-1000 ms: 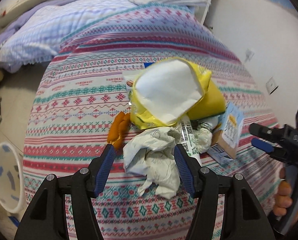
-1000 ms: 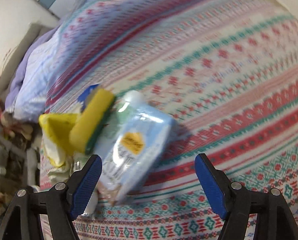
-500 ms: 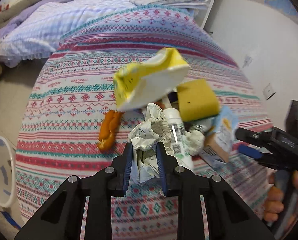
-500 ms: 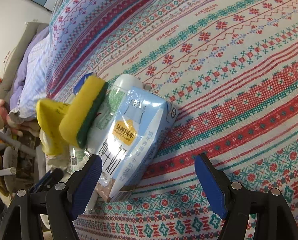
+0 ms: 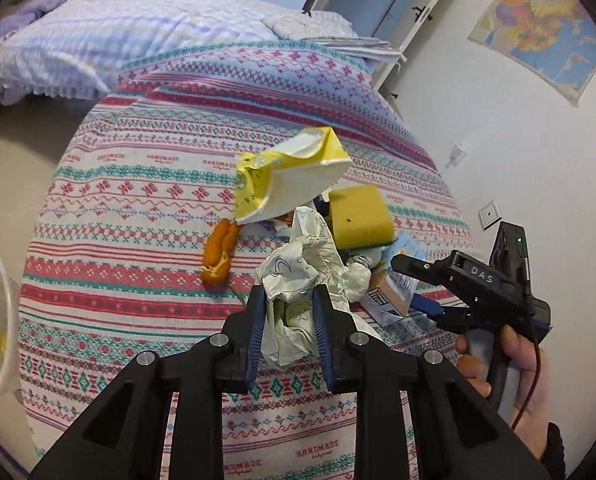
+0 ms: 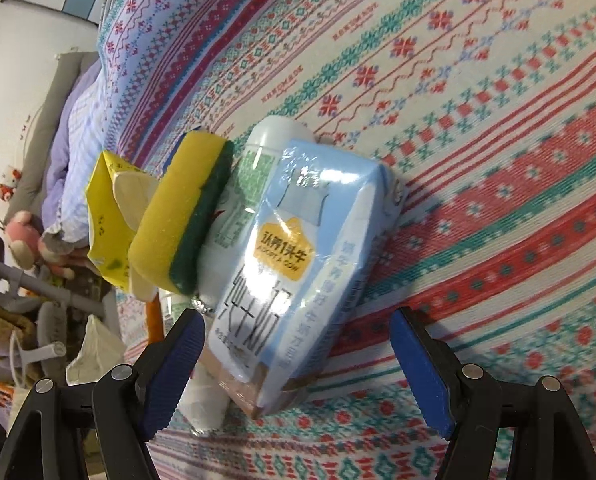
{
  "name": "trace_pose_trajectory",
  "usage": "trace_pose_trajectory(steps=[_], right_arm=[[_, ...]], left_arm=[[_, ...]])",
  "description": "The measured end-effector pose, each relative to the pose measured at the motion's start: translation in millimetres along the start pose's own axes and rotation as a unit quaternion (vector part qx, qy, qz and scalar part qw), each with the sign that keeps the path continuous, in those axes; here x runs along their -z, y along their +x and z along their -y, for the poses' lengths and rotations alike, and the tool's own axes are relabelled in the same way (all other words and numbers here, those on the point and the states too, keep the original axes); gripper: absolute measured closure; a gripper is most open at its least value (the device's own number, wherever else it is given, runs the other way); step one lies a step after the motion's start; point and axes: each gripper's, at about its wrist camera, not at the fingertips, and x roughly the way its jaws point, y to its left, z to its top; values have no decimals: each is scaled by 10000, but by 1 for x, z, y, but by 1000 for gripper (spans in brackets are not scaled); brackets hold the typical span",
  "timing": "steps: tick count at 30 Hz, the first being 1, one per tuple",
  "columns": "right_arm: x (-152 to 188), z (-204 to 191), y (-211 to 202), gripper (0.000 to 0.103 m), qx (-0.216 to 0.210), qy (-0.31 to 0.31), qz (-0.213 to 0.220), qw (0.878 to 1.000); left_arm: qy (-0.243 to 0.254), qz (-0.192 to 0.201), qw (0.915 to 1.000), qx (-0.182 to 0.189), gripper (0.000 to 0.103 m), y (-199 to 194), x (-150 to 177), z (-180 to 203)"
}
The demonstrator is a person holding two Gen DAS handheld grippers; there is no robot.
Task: Collect trash
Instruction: 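Grasp crumpled white paper with the left gripper while the right gripper grasps the light-blue milk carton, then drop the paper into the white bin with the left gripper while the right drops the carton there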
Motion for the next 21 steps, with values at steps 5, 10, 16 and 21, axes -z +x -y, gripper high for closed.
trace_pose_trajectory(steps=[5, 10, 16, 21], right_arm=[[-2, -8, 8, 24, 88, -27, 151, 9998], [1, -8, 7, 56, 141, 22, 391, 9991], [4, -2, -9, 64, -58, 266, 587, 9979], [8, -1, -23, 67, 46, 249, 840, 9961]], left_arm=[[-23, 30, 10000, -39, 77, -5, 1, -4], [-23, 81, 10000, -14, 77, -10, 1, -5], [-37, 131, 9999, 16, 77, -13, -2, -10], [-61, 187, 9998, 30, 77, -19, -3, -14]])
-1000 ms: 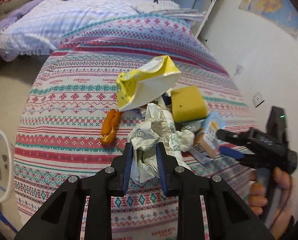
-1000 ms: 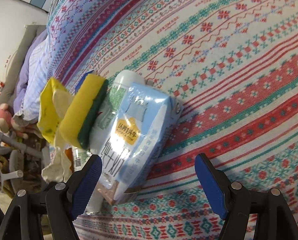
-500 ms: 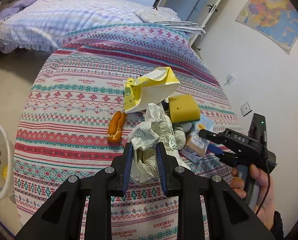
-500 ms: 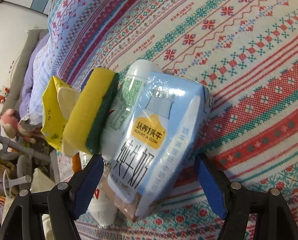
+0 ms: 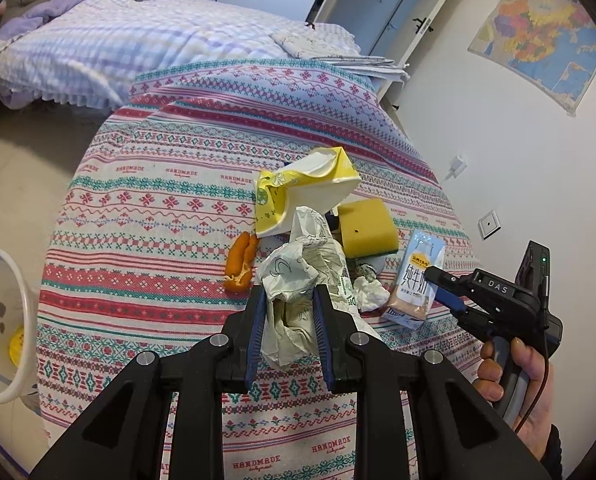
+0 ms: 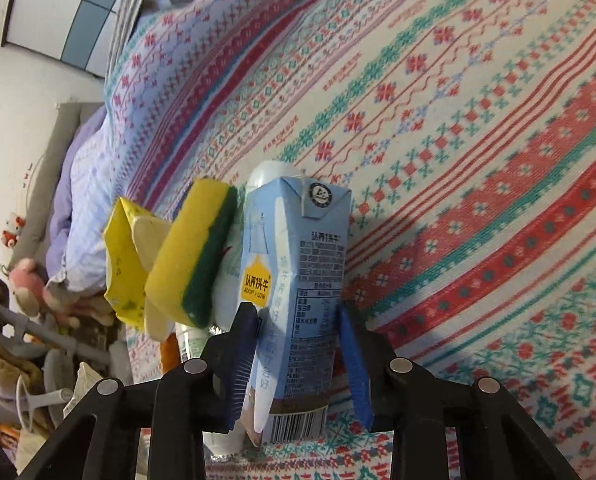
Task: Collect trash
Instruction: 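Drop the paper into the white bin with the left gripper while the right drops the carton there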
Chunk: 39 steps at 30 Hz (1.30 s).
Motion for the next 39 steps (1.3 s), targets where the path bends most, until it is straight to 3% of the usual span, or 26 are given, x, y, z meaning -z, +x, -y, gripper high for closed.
trace_pose_trajectory(steps=[12, 20, 32, 39], right_arm=[[5, -21, -24, 68, 254, -612, 574, 9962], [17, -55, -44, 68, 226, -1535, 1185, 9807], [51, -89, -21, 68, 104, -2268, 1003, 9687], [76, -115, -19, 68, -63, -2674, 1115, 9571]], left_arm=[[-200, 154, 9997, -47, 77, -19, -2, -22], [-390, 242, 9989, -114, 77, -32, -3, -44], [-773, 486, 9943, -554, 77, -72, 5, -105], [-1591, 560, 9799, -1066, 77, -104, 12, -181]])
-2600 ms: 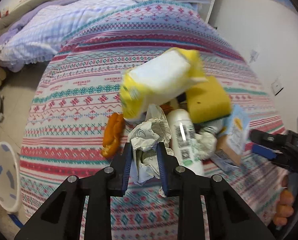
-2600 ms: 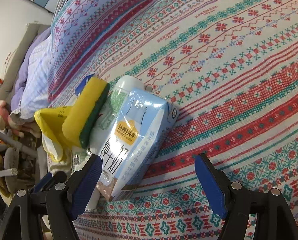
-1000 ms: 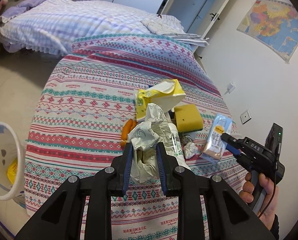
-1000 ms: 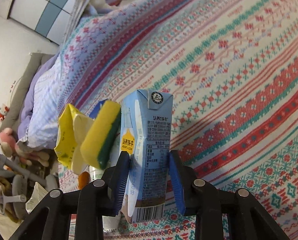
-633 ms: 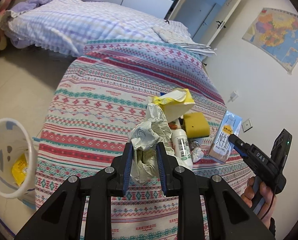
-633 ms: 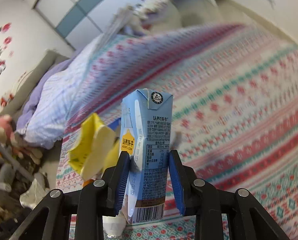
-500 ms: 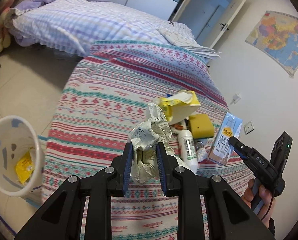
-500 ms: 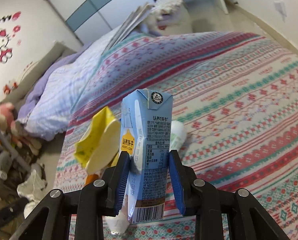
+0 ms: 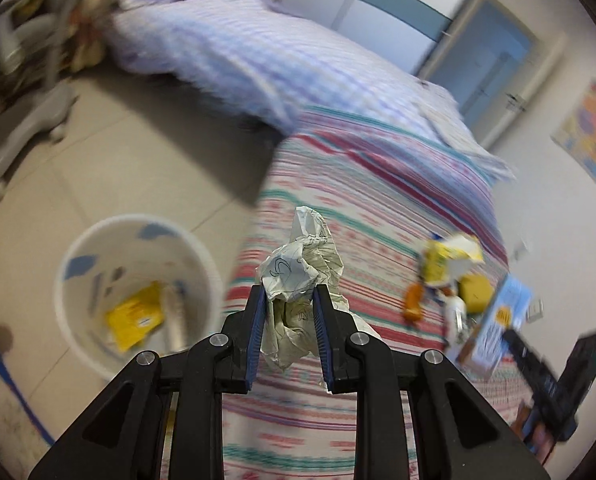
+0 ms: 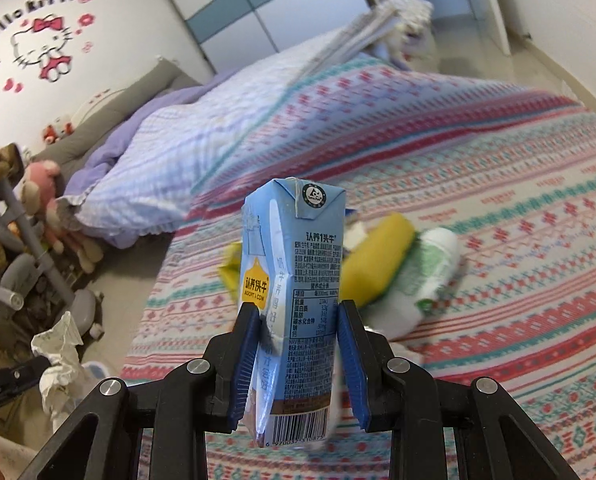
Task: Collect trash
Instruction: 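Drop the paper into the white bin with the left gripper while the right drops the carton there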
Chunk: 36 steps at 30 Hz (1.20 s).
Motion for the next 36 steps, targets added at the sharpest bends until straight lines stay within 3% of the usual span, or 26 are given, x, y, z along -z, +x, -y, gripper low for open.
trace_pose_trajectory(steps=[6, 11, 18, 25, 36], right_arm=[[24, -36, 21, 68, -540, -165, -464, 9973], [43, -65, 43, 68, -834, -258, -837, 9927], [54, -98, 57, 68, -1101, -400, -1009, 9880], [68, -125, 69, 68, -1258, -448, -1149, 9844], [79, -198, 111, 67, -1725, -568, -1276, 9751]], left_arm=[[-923, -57, 9954, -260, 77, -8, -7, -72], [-1223, -109, 9916, -413, 76, -7, -4, -101], [-1189, -181, 9908, -619, 70, 3, -8, -106], [-1358, -58, 9865, -916, 48, -3, -11, -117], [-1985, 376, 9752, -904, 48, -25, -11, -143]])
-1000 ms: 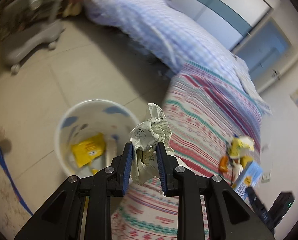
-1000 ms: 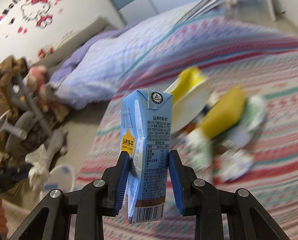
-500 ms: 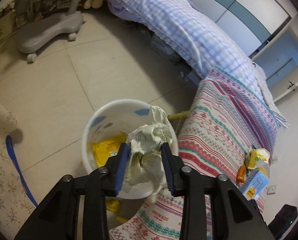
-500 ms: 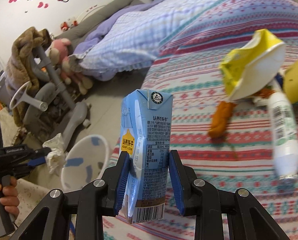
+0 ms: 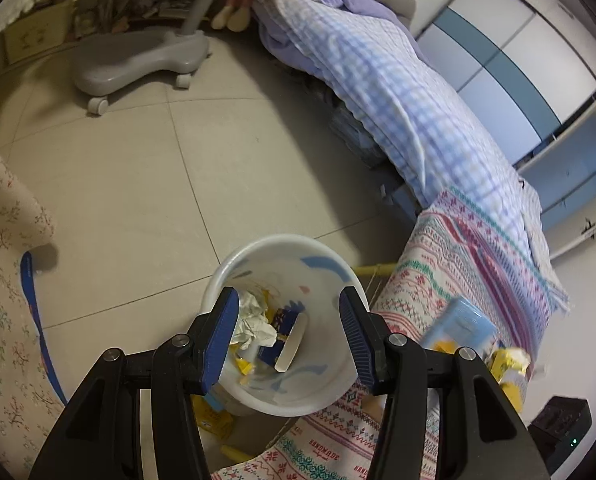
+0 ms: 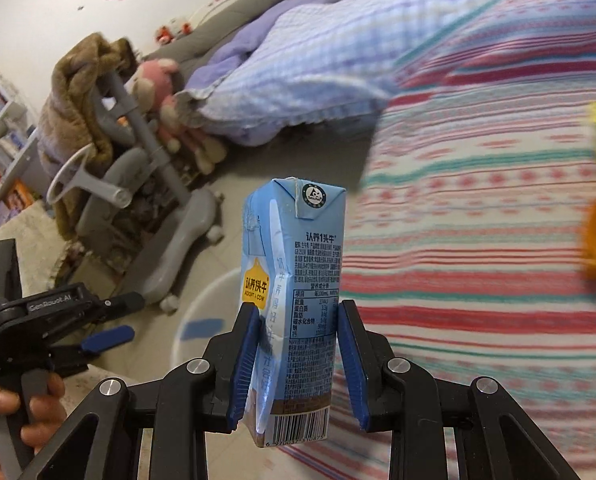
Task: Collect trash
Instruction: 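Drop the paper into the white bin with the left gripper while the right drops the carton there, then grasp the orange peel with the left gripper while the right gripper grasps a white tissue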
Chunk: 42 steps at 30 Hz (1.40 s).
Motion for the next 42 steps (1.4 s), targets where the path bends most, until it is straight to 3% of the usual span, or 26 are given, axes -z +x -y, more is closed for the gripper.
trace_pose_trajectory(steps=[6, 8, 9, 11, 21, 29, 36, 42], right_arm=[[-3, -47, 57, 64, -132, -461, -364, 9982], [-2, -54, 73, 53, -96, -617, -580, 9964], [-1, -55, 77, 41, 0, -681, -629, 9957], [2, -53, 75, 39, 78, -711, -582, 9957], [9, -9, 21, 39, 306, -627, -652, 9954], [0, 47, -61, 39, 660, -449, -580, 9951], [-29, 113, -138, 39, 1174, 95, -36, 9930], [-34, 204, -182, 39, 1718, 1338, 266, 9756]], left_arm=[[21, -16, 10000, 86, 48, 2, -1, 2], [85, 1, 9999, 96, 48, 2, 0, 6], [129, 0, 9999, 112, 48, 2, 1, 8], [232, -14, 9996, 147, 48, 3, 3, 15], [782, -144, 9962, 349, 48, 7, 16, 53], [1403, -219, 9886, 493, 48, 12, 39, 111], [2255, -495, 9707, 667, 48, 28, 83, 181], [3136, -936, 9419, 760, 48, 56, 139, 256]])
